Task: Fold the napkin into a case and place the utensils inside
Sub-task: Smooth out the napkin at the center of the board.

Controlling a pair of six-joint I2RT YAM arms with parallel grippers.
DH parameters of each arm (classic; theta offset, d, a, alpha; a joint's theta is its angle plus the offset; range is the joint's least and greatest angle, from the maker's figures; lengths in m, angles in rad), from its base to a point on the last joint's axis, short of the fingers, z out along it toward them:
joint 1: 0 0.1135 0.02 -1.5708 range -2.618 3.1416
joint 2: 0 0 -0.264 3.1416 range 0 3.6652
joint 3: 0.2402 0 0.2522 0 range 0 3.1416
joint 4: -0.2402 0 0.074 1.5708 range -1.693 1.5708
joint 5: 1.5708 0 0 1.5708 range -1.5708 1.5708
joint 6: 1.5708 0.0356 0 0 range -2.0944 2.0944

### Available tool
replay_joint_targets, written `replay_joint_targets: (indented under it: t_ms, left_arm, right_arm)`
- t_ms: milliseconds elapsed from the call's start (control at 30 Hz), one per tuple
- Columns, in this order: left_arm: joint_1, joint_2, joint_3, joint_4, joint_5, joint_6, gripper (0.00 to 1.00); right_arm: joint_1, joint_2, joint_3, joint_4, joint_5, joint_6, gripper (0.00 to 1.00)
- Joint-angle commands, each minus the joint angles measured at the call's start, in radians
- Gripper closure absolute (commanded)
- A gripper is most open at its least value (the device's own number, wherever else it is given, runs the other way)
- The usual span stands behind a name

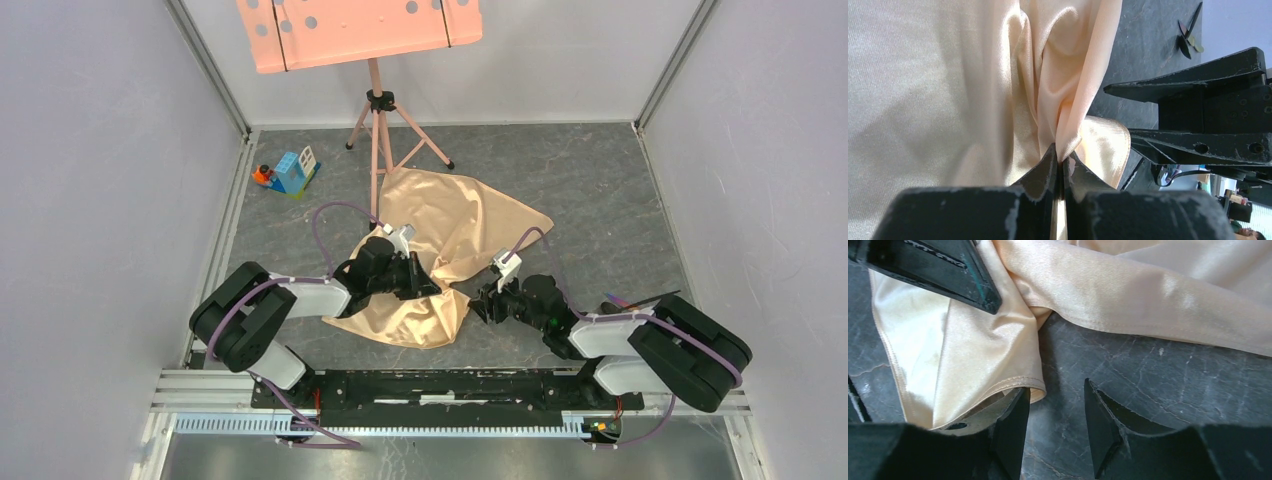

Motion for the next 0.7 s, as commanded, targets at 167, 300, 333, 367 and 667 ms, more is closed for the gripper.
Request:
replay_joint_targets:
  t_ms: [167,300,333,367,667]
  left_arm:
    - [0.007,-0.033,0.009,0.038,0.045,-0.02,0.91]
    - [0.007,-0.061,0.01,0.032,0.047,-0.016,0.84]
    - [0.008,-0.073,0.014,0.015,0.044,-0.011,0.77]
    - [0.007,-0.09,0.019,-0.008,0.034,0.0,0.69]
    - [0.037,-0.262,0.058,-0.23,-0.087,0.099,0.33]
  right_arm:
    - [0.056,0.066,0.052,0.113,-0.022,-0.025,0.58]
    - [0.069,0.067,0.078,0.11,-0.006,0.006,0.84]
    - [0.069,0.046,0.094,0.026,0.03,0.015,0.97]
    - [0.073,0.007,0.127,-0.107,0.076,0.019,1.0]
    - [0.162,-0.201,0.421,-1.26,0.54,0.127,1.0]
